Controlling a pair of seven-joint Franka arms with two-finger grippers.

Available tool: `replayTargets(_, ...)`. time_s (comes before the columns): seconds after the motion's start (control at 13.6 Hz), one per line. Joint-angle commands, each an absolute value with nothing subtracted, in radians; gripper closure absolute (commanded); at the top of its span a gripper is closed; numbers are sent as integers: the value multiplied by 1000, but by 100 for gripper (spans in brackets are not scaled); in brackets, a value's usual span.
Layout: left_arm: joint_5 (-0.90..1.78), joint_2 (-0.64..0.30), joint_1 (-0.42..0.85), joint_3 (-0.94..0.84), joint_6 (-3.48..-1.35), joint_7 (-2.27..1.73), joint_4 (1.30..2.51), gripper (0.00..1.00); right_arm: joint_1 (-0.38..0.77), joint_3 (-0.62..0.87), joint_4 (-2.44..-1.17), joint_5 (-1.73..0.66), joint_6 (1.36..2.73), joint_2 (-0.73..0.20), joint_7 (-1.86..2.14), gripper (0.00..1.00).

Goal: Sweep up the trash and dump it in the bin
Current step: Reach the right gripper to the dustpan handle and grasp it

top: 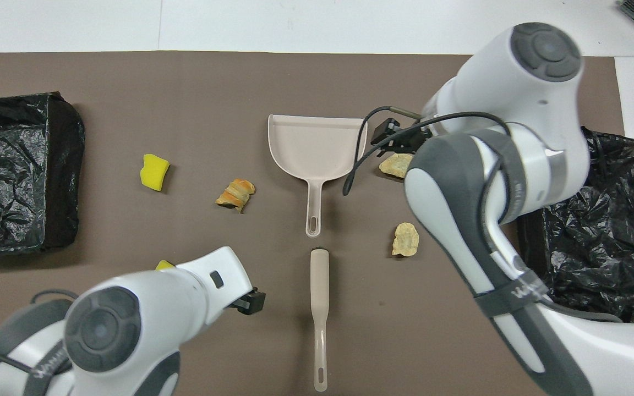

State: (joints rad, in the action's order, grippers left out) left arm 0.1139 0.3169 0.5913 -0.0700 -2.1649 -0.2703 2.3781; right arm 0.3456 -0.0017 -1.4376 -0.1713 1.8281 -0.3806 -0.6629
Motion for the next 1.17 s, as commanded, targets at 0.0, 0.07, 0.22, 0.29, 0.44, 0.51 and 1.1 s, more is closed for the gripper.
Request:
replayTargets(0.0, 121, 357, 606, -157, -2288, -369, 2497, 0, 415, 5, -1411, -201, 1874, -431, -730, 0)
replayTargets(0.07, 121, 359, 606, -229, -2407, -456, 2567, 0, 434, 3, -1414, -198, 1885, -448, -730, 0)
replayTargets(0.22, 121, 347, 606, -310, -2523, -570, 2614, 0, 484, 5, -1416, -160, 1936, -503, -738, 0)
replayTargets(0.29, 121, 344, 607, -340, -2526, -578, 2614, 0, 520, 2, -1416, -138, 1960, -526, -739, 0)
replayTargets(0.44, 121, 327, 614, -379, -2534, -624, 2614, 0, 534, 5, -1416, -100, 2000, -561, -738, 0)
replayTargets(0.51, 120, 304, 620, -400, -2545, -626, 2614, 0, 546, 6, -1416, -72, 2019, -574, -738, 0)
replayTargets(1.1, 114, 192, 635, -448, -2648, -667, 2580, 0, 561, 6, -1470, -58, 2020, -568, -719, 100)
